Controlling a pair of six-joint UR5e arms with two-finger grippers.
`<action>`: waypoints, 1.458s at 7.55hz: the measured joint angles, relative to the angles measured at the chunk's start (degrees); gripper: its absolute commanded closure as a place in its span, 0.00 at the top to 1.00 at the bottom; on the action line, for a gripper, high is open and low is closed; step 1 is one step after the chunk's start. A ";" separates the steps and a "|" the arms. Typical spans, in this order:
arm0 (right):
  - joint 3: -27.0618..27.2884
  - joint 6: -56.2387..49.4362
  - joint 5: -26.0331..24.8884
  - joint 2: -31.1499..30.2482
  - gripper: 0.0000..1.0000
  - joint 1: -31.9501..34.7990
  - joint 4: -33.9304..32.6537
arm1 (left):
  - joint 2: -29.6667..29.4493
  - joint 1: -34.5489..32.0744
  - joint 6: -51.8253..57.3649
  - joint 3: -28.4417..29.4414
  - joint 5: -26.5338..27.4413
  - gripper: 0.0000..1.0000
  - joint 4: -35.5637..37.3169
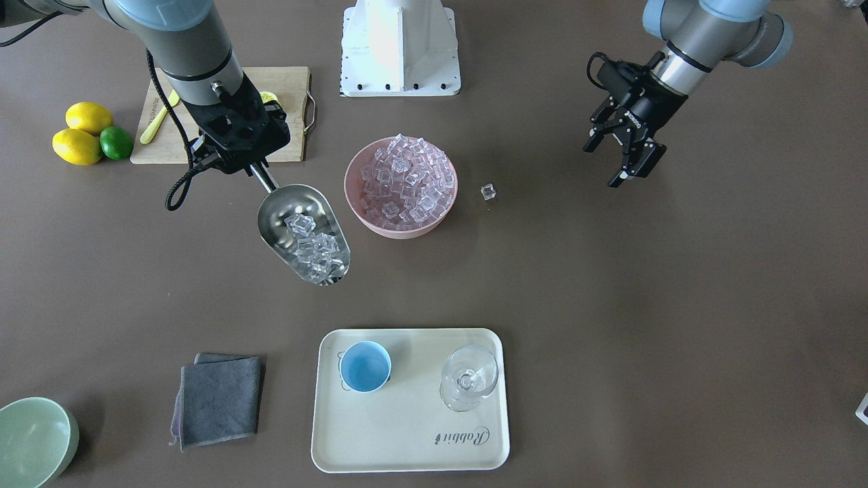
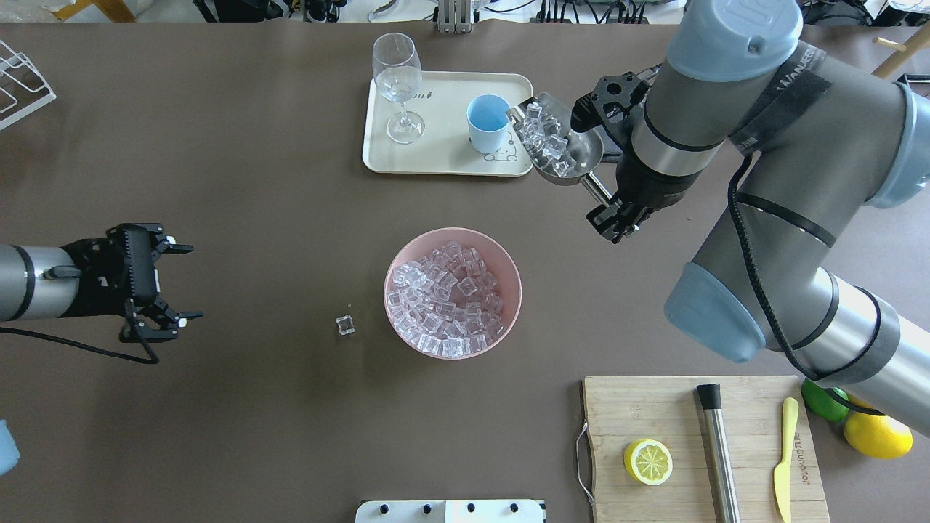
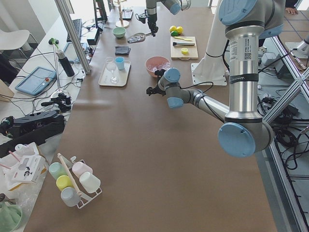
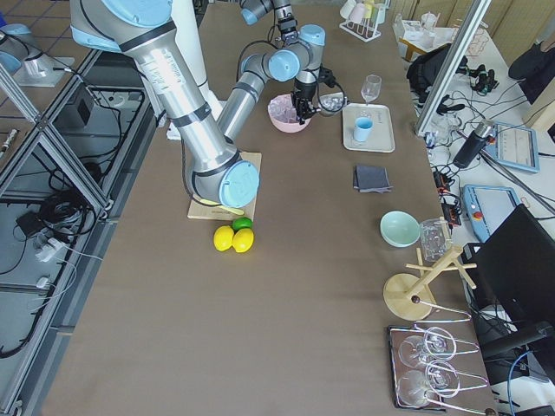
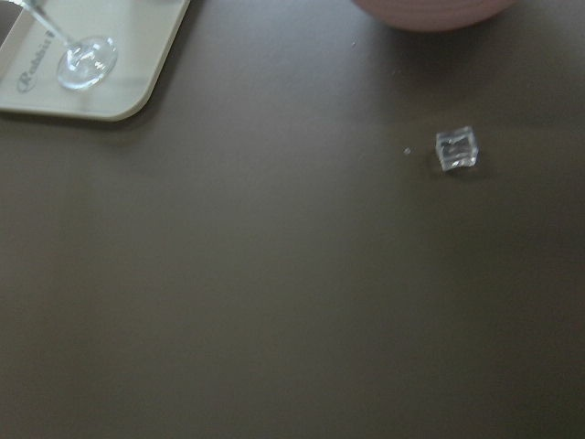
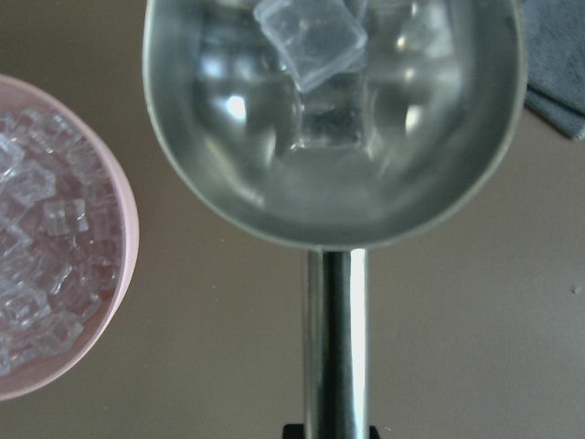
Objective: Put ice in cup with scoop
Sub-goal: 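Carry the ice-filled scoop toward the light-blue cup while the left arm withdraws, then tilt the scoop over the light-blue cup to pour the ice in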
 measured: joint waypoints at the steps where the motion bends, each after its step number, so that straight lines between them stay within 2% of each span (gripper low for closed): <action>1: -1.36 8.36 -0.97 0.16 0.00 0.23 0.07 | 3.73 -3.63 0.02 -1.01 -0.27 0.99 1.21; 3: -2.83 16.84 1.24 0.17 0.00 1.23 0.11 | 7.67 -13.91 -0.03 -1.13 -0.83 0.99 6.07; 4: -3.13 17.59 3.21 0.20 0.00 1.65 0.15 | 9.07 -19.35 -0.23 -0.81 -4.10 0.99 10.02; 5: -3.37 17.66 6.34 0.15 0.00 1.93 0.13 | 9.73 -24.55 -0.38 0.30 -10.37 0.99 14.95; 7: -6.37 18.11 12.63 1.96 0.00 2.23 0.08 | 10.23 -31.99 -0.47 1.83 -17.47 0.99 23.25; 10: -20.62 18.77 19.35 12.28 0.00 2.98 0.10 | 9.57 -40.42 -4.81 4.13 -25.16 0.99 34.76; 11: -24.99 19.84 21.53 15.44 0.00 3.04 0.22 | 8.42 -43.41 -7.03 6.17 -29.35 0.99 37.88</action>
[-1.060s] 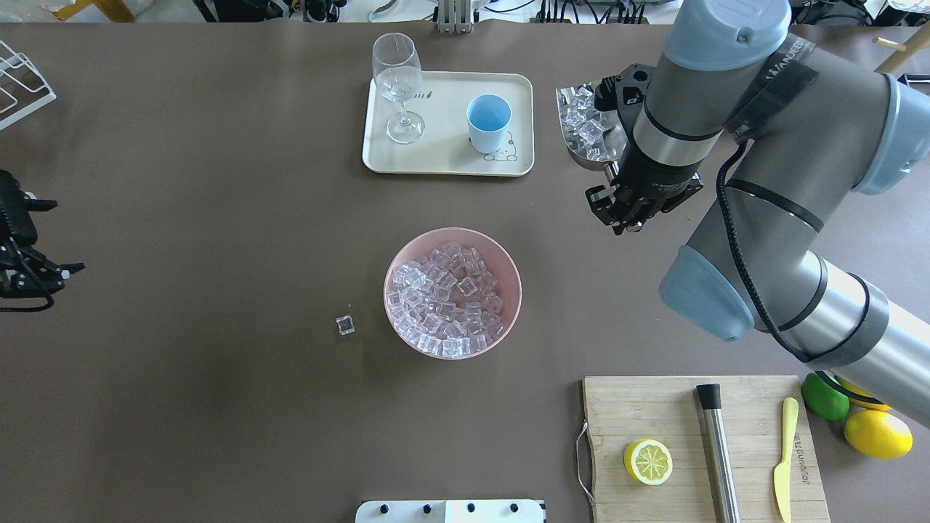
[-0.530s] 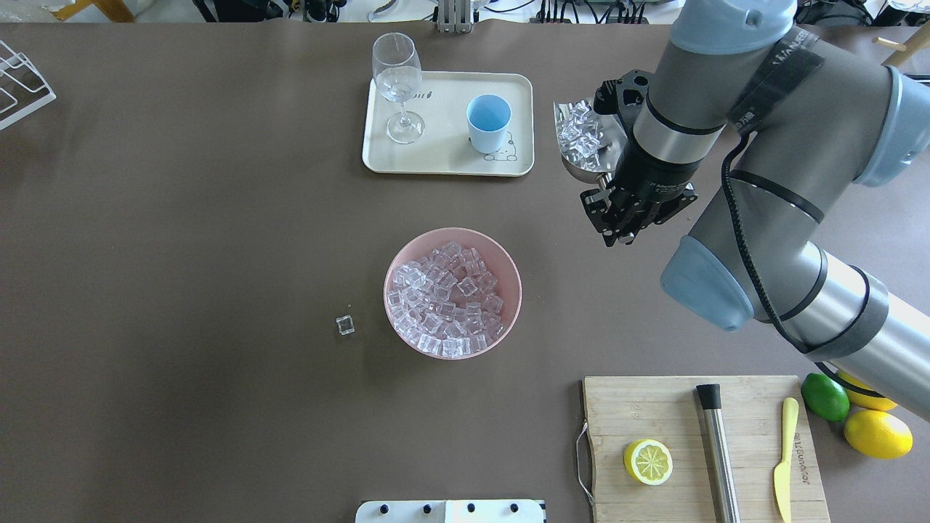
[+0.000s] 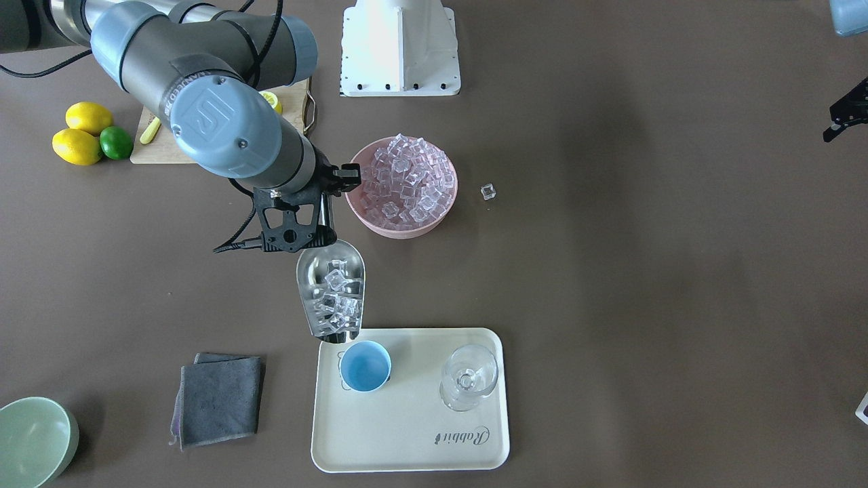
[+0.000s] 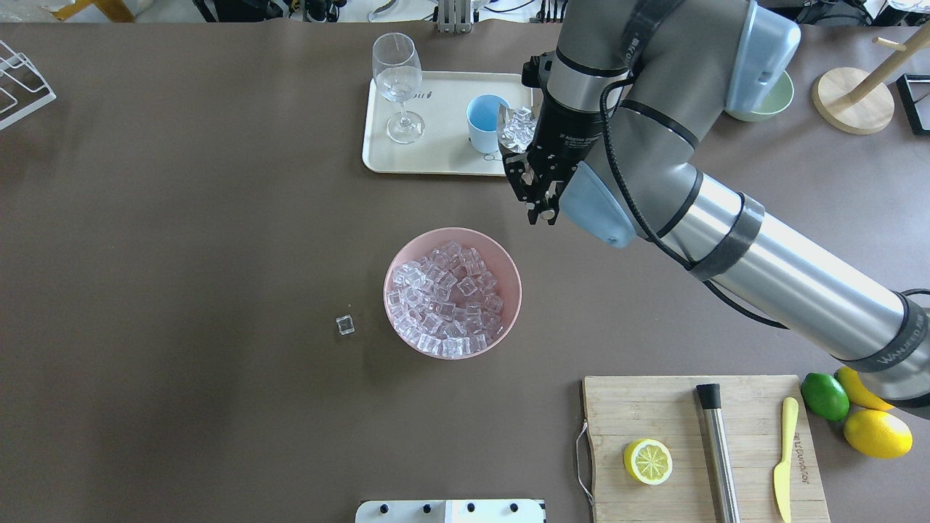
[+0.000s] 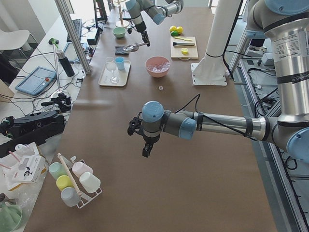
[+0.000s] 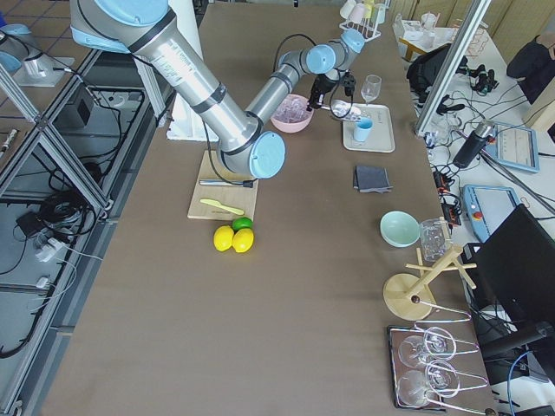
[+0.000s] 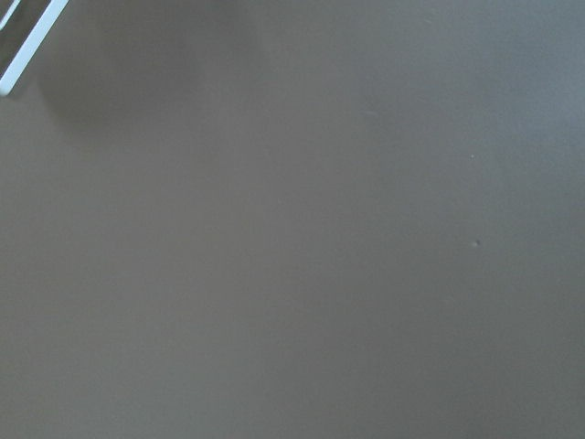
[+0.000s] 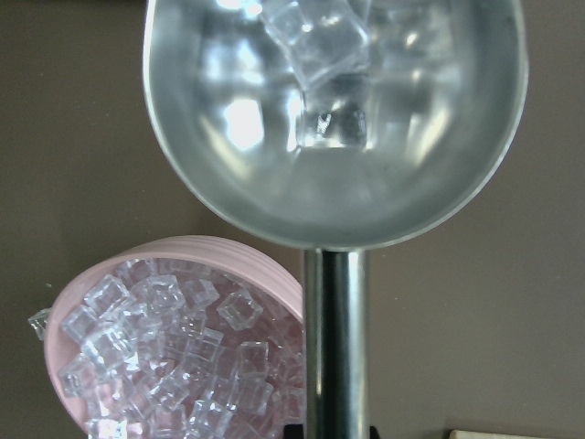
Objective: Put ice in cup with scoop
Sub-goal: 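Tilt the scoop over the light-blue cup to pour the ice in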
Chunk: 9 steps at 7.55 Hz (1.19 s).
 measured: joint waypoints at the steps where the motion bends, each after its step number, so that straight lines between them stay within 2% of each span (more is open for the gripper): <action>1: -4.38 1.62 2.99 2.71 0.00 0.03 1.01 | -0.84 -2.53 -1.16 2.19 -3.75 0.99 1.74; 3: -11.66 3.37 7.09 6.36 0.00 0.44 3.43 | -1.35 -5.76 -2.67 4.52 -6.51 0.98 2.95; 4: -13.66 3.62 8.10 7.45 0.00 0.68 3.99 | -1.40 -6.50 -2.99 4.98 -6.57 0.98 3.32; 9: -14.86 3.89 14.74 7.62 0.00 2.65 4.19 | -1.49 -8.54 -3.78 7.72 -6.46 0.98 3.67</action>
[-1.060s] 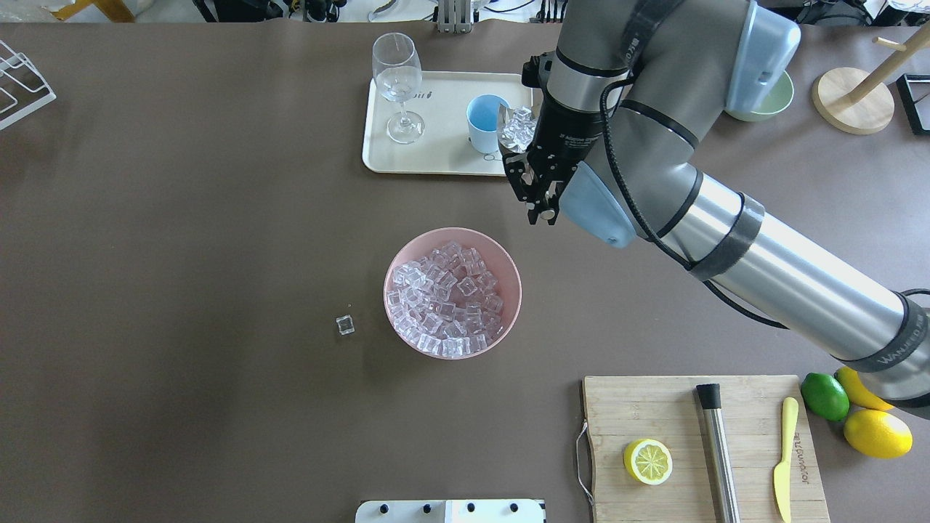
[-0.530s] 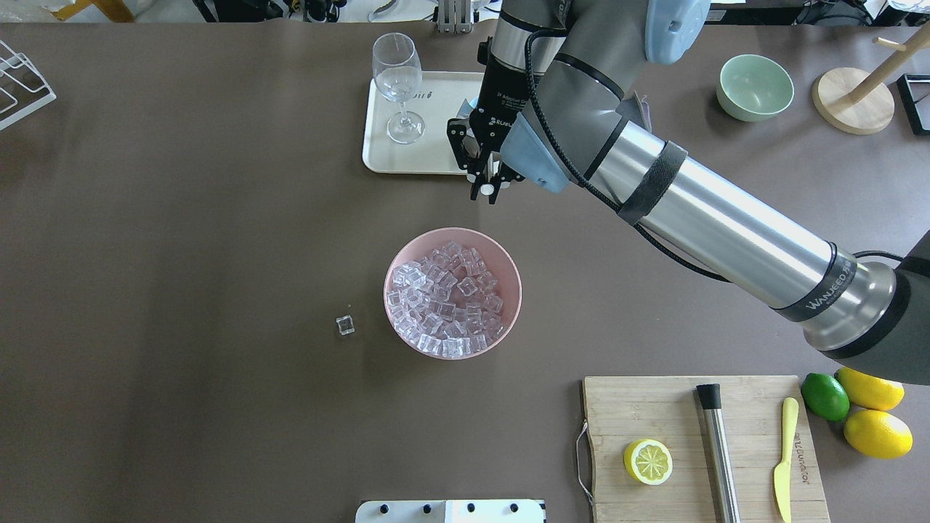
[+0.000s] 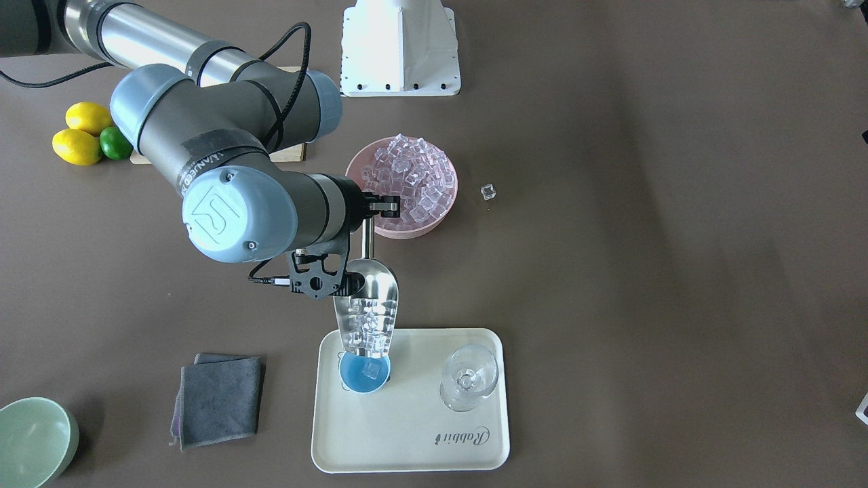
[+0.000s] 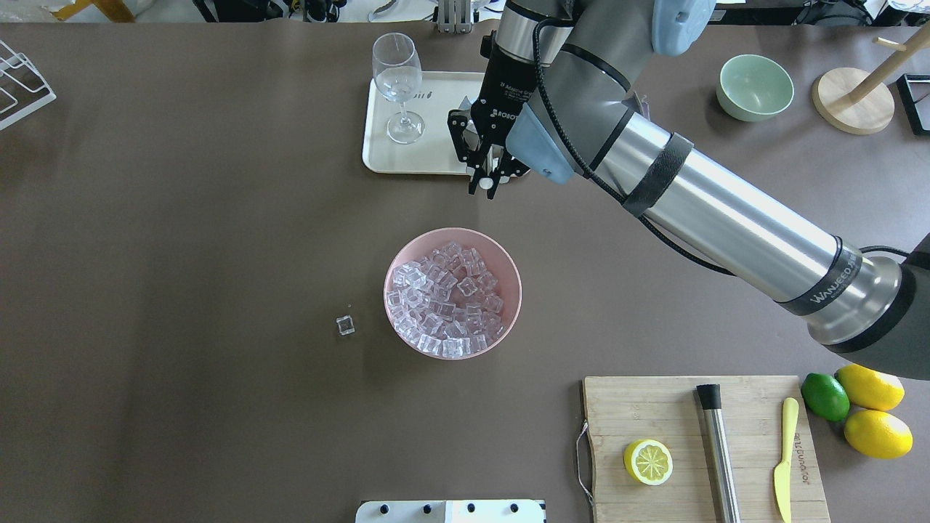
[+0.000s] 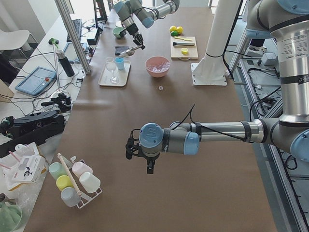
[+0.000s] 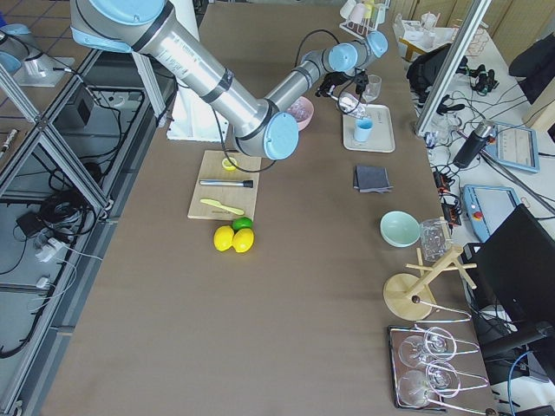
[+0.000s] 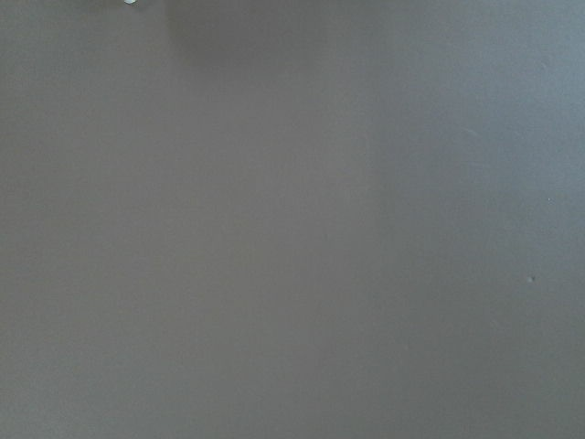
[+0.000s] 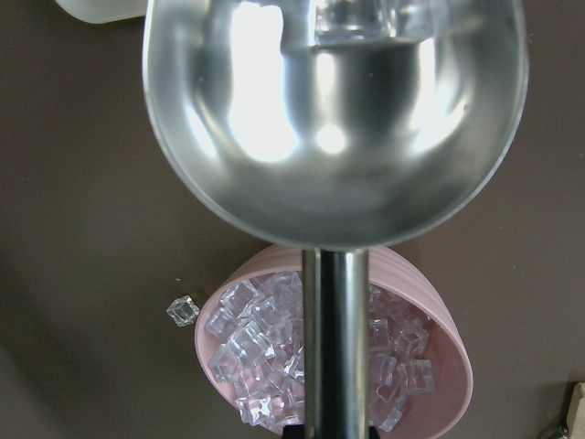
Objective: Put ice in cup with scoop
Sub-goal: 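Tilt the scoop over the light-blue cup to pour the ice in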
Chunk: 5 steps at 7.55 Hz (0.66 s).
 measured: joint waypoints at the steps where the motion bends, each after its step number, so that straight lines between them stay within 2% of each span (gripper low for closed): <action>1: 0.19 -0.01 0.26 -0.24 0.00 0.07 0.00 | -0.14 -0.08 -0.20 -0.21 0.03 0.98 0.03; 5: 0.78 0.03 1.26 -0.85 0.00 0.31 0.00 | 0.17 0.32 -2.03 -0.95 0.11 0.98 0.08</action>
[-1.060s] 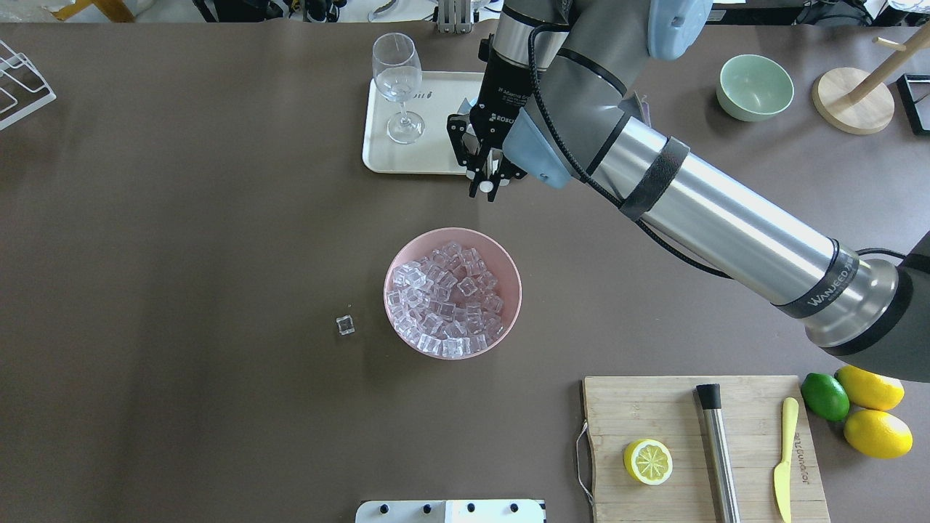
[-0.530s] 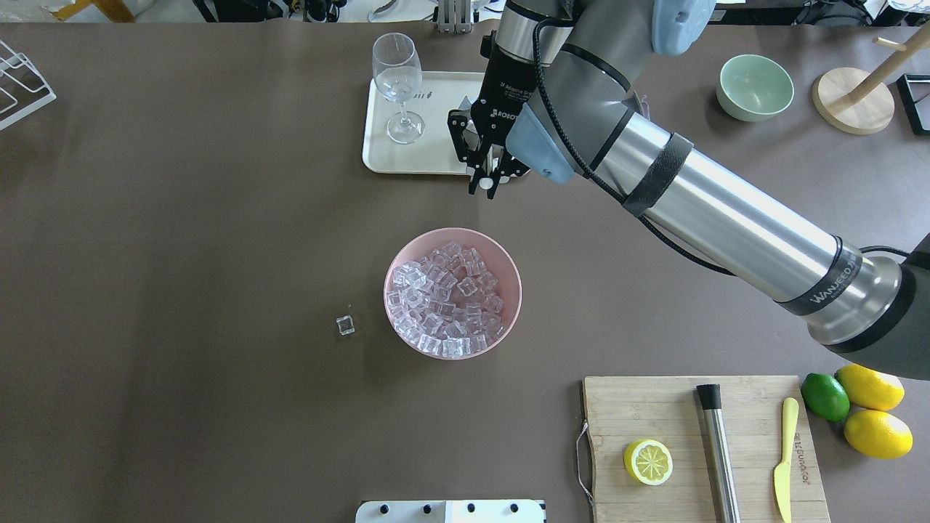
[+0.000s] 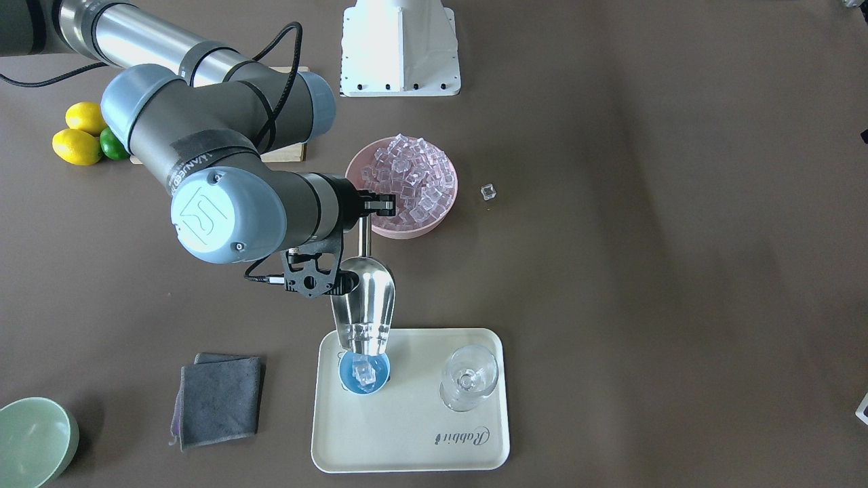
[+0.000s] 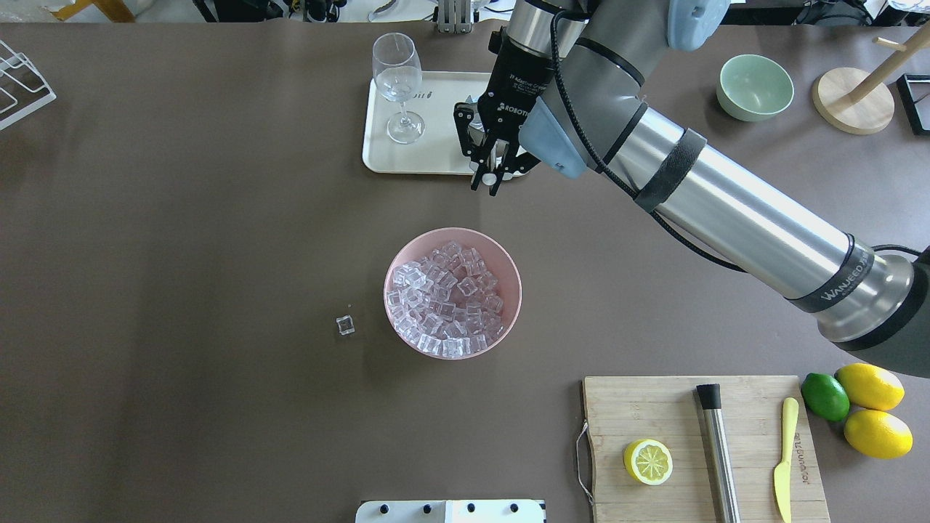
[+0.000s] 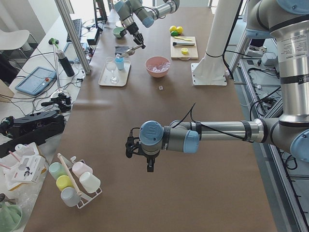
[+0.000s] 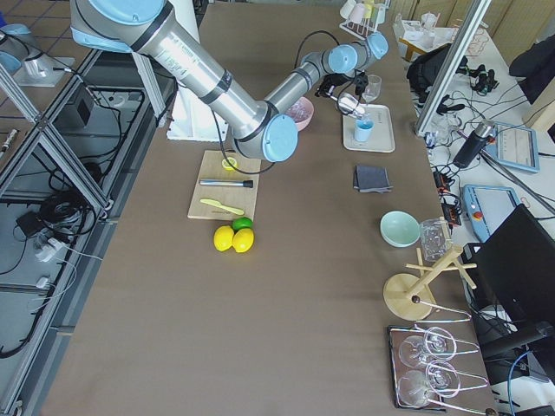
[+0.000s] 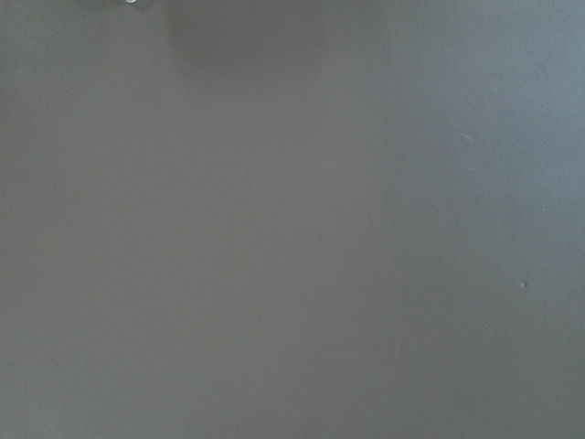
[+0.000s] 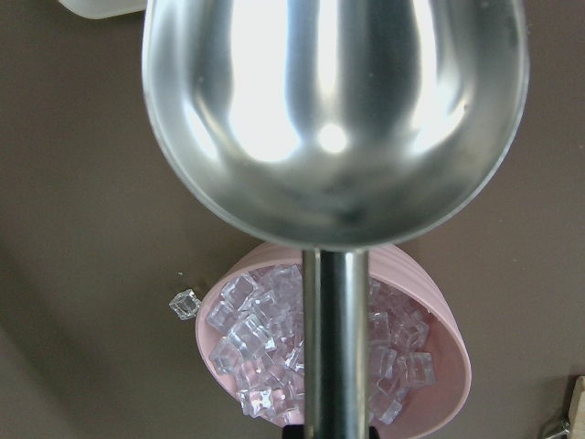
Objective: Put ice in cup with scoop
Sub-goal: 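Tilt the scoop over the light-blue cup to pour the ice in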
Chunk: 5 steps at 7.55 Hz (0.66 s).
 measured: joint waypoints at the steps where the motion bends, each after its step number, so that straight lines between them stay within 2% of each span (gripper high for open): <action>1: 0.02 0.01 0.05 -0.03 0.00 0.04 0.00 | -0.01 -0.17 0.08 0.21 0.03 0.98 0.00; 5: 0.16 -0.03 0.17 -0.19 0.00 0.13 0.00 | -0.46 -0.84 -0.20 2.11 -0.04 0.98 0.38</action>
